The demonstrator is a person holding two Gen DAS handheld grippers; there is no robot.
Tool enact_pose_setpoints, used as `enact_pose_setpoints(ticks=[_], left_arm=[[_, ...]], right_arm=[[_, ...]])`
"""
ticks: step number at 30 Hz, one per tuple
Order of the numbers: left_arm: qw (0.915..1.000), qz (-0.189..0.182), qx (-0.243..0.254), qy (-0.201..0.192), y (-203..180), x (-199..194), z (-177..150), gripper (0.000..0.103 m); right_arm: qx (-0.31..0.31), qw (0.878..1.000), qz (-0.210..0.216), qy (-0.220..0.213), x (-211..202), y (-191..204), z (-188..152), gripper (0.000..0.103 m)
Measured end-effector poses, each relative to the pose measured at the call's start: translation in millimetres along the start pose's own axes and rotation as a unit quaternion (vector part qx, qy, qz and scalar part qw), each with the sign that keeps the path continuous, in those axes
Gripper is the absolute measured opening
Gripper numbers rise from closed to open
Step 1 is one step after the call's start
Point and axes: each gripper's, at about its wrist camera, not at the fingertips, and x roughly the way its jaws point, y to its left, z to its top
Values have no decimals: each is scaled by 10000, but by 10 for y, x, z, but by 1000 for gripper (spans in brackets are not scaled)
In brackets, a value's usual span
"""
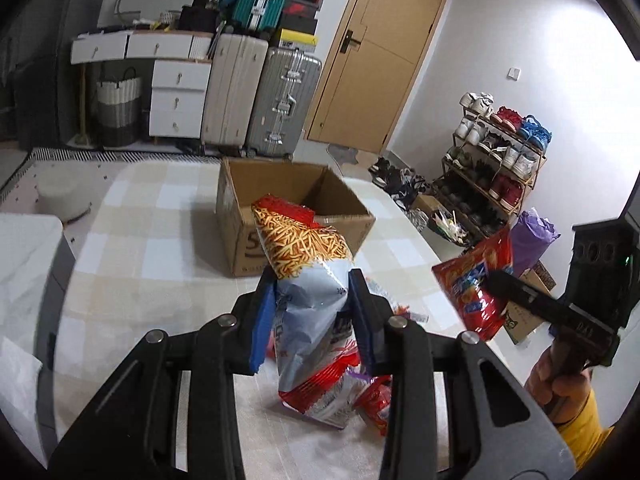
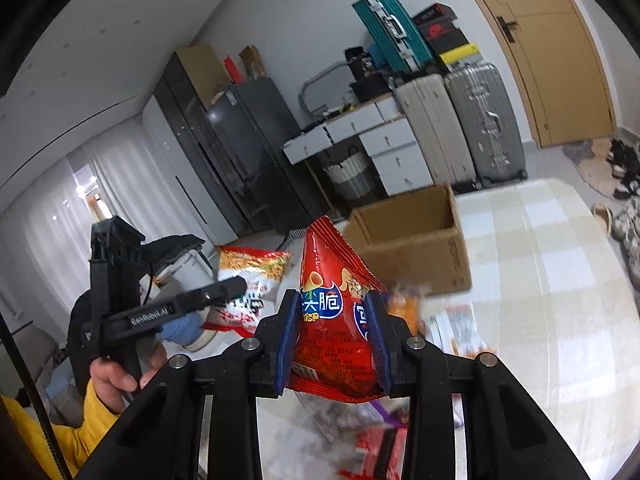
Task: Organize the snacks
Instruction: 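Lift both held packets and carry them over the open SF box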
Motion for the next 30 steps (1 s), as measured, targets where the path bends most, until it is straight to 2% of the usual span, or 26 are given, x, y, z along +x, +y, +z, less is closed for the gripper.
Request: enact_pose_setpoints(ticks=[8,14,23,30], left_arm=[[9997,64,187,-162,-136,-154,523,31],[9996,71,239,-116,-273,55,958,32],[9993,247,272,122,-321,746,1377,32],[9978,378,235,484,-129,1607,1552,32]], right_arm=[[-177,9996,209,-83,177,113,647,33],[-359,9993,142,-17,475,94,1066,33],[-101,9996,-55,273,1116,-270,1417,33],[76,9979,-189,621,1568,-577,1435,33]])
